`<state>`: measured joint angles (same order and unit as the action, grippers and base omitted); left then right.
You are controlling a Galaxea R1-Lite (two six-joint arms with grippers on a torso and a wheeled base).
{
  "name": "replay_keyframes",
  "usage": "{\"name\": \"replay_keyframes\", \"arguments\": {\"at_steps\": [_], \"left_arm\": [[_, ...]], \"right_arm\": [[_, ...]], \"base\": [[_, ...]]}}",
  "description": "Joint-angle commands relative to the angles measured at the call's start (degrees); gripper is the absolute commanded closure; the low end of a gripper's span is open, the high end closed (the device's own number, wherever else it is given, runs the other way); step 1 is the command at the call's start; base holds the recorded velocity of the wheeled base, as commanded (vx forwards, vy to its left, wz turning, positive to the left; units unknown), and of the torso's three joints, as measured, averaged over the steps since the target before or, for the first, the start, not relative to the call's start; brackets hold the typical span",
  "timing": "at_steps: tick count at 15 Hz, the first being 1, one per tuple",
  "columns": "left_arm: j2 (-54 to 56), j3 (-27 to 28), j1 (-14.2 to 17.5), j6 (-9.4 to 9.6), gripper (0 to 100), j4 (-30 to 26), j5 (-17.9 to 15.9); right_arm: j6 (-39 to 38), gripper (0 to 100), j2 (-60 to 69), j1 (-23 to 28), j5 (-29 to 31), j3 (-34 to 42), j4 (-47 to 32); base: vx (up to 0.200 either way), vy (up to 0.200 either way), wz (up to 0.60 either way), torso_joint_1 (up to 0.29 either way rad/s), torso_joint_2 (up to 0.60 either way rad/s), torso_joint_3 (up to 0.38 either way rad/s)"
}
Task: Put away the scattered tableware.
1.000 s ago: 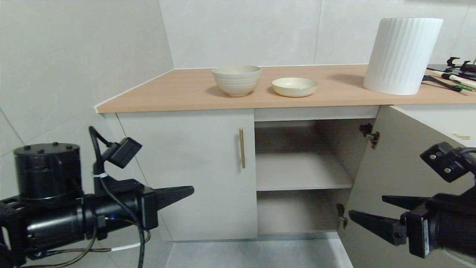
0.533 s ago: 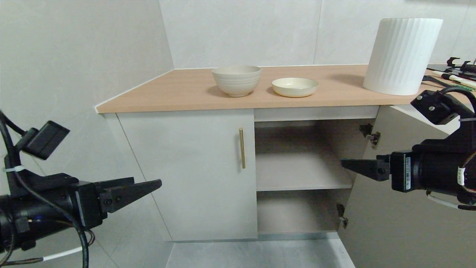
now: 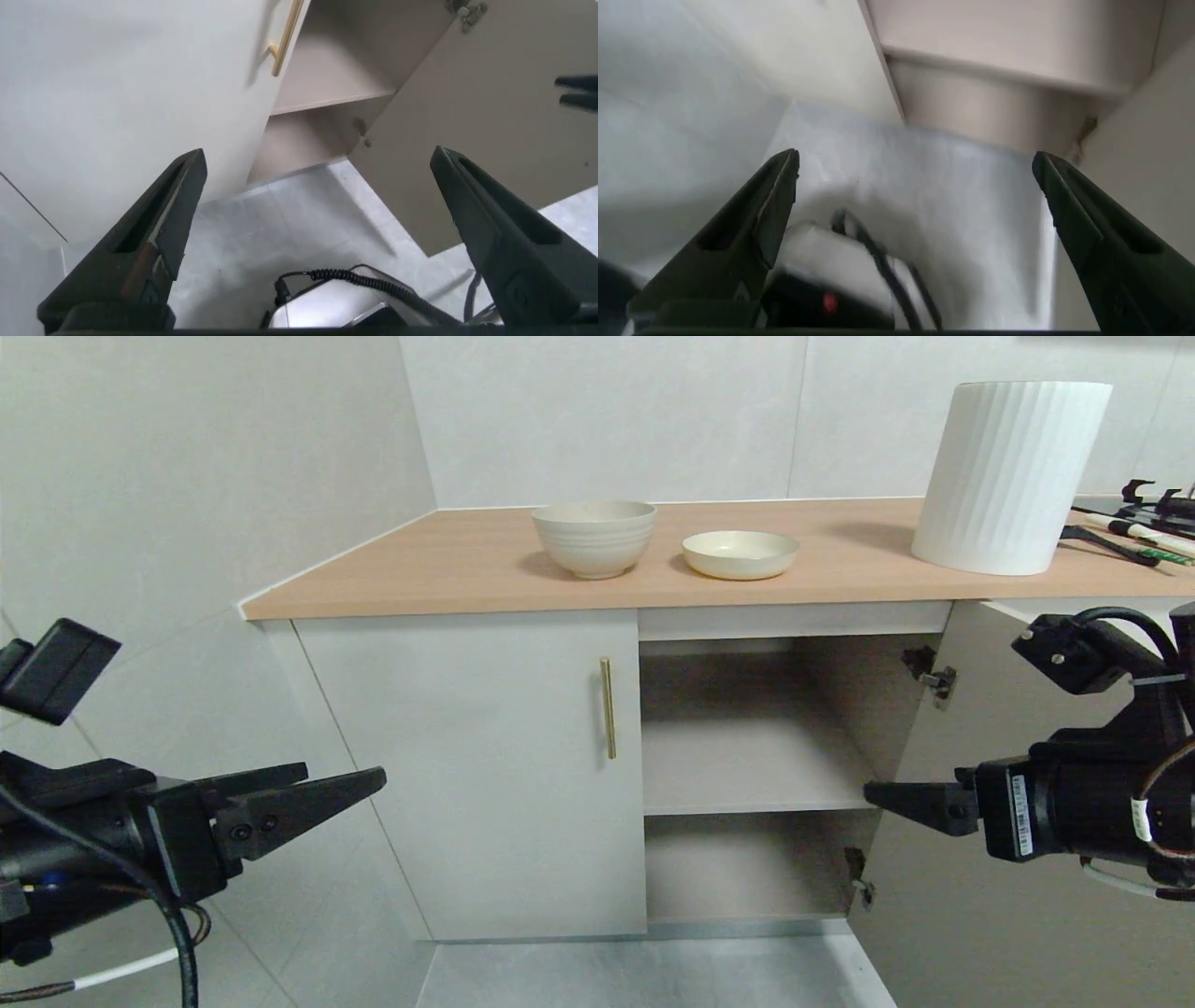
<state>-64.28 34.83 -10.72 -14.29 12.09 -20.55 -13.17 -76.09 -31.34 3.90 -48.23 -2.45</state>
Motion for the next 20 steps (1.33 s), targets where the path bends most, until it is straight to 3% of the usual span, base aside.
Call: {"name": "replay_keyframes", "arguments": {"at_steps": [1, 4, 16, 20], "left_arm": [[-0.32, 0.06, -0.01, -0.04, 0, 0.04, -0.01], [-0.49, 0.15, -0.01, -0.04, 0, -0.05, -0.1], [-0.76, 0.24, -0.01, -0.04, 0, -0.05, -0.19], [-0.49, 0.15, -0.01, -0.04, 0, -0.05, -0.19]], "right_arm": [[-0.02, 0, 0.6, -0.03, -0.21, -1.17, -1.33], [-0.02, 0, 0.51, -0.03, -0.47, -1.17, -1.68], [0.33, 0, 0.86, -0.03, -0.47, 0.41, -1.5], [1.92, 0, 0.86, -0.03, -0.56, 1.12, -1.33]], "base": [[0.0, 0.0, 0.0, 0.0, 0.0, 0.0], [0.0, 0.0, 0.0, 0.0, 0.0, 0.0], [0.2, 0.0, 0.0, 0.004, 0.0, 0.0], [0.0, 0.0, 0.0, 0.0, 0.0, 0.0]]}}
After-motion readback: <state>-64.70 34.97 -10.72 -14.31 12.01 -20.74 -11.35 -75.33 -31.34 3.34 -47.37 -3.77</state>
